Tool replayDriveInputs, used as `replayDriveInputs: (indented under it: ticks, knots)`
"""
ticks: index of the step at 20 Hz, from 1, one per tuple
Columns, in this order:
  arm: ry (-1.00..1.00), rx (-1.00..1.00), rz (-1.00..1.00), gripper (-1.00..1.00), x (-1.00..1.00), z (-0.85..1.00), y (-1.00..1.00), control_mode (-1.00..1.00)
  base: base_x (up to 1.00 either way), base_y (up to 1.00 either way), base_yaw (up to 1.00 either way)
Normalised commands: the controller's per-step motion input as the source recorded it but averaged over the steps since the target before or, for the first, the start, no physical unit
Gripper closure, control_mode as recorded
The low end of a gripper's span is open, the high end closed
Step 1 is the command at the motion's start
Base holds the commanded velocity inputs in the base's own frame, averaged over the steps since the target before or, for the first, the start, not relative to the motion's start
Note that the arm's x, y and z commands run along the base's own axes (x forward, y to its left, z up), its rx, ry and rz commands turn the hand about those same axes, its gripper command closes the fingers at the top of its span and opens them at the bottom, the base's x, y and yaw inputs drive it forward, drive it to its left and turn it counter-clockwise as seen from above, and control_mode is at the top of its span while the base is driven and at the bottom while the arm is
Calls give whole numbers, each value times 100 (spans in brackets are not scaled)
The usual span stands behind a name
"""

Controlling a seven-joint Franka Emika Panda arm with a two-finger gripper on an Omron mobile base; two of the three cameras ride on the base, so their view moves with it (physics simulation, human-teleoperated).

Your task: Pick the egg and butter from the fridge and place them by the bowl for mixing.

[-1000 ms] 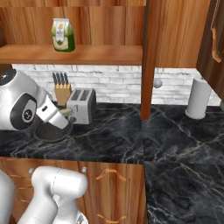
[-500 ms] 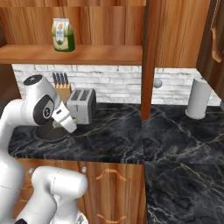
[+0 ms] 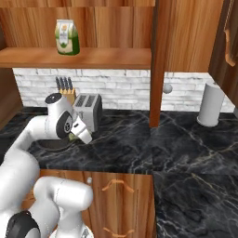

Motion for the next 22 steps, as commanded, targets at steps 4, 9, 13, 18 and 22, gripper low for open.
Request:
replayDriveInputs:
  ticks: [4,9,13,18,22]
  knots:
    - [3,-1,3,100,65,-46,0,-100,0,0,0]
    - [-3,-2,0,100,46,-24,0,-100,0,0,0]
    - [-2,-1,0,100,35,-29,0,-100,0,0,0]
    - [0,0,0,100,27,-33,0,-100,0,0,0]
    - [-1,0,0,100,28,-27,2,-100,0,0,0]
